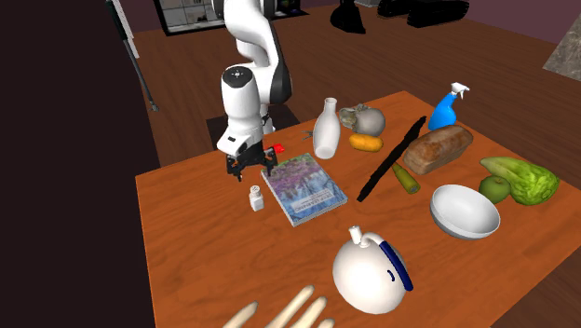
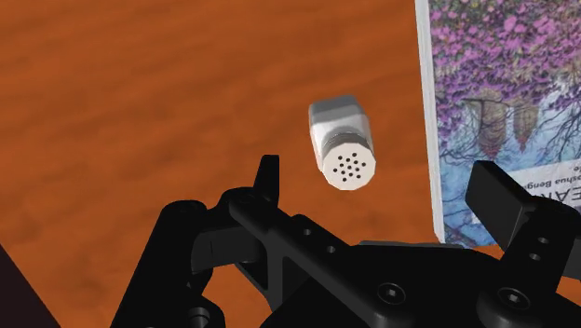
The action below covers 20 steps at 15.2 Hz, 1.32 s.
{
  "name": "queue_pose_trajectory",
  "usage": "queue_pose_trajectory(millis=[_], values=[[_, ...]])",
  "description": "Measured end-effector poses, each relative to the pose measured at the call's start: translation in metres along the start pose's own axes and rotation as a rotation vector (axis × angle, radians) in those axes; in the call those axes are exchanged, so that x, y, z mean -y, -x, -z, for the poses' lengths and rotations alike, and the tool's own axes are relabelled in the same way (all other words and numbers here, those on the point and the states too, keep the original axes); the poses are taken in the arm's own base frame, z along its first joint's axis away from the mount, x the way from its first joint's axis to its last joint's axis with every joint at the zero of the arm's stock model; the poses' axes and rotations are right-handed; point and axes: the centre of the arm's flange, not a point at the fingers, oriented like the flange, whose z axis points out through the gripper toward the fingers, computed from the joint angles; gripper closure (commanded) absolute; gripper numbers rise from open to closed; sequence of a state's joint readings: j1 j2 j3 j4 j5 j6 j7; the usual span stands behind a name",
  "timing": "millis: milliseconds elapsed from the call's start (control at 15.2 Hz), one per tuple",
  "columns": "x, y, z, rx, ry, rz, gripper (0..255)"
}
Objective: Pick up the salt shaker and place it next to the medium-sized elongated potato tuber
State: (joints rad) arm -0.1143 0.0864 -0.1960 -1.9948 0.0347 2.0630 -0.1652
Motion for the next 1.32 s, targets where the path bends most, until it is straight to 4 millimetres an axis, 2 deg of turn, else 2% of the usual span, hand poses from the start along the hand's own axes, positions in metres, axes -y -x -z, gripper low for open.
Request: queue_pose_trajectory(millis=[132,528,990,1056,1320], values=[[-0.006,-0.007,-0.012,-0.001,0.002,0.0,0],[-0.004,-0.01,-0.044,-0.001,0.003,0.0,0],[-0.005,-0.009,-0.047,-0.002,0.003,0.0,0],[-0.005,-0.009,-0.047,-0.002,0.003,0.0,255],[-0.005,-0.009,-0.047,-0.002,0.003,0.0,255]])
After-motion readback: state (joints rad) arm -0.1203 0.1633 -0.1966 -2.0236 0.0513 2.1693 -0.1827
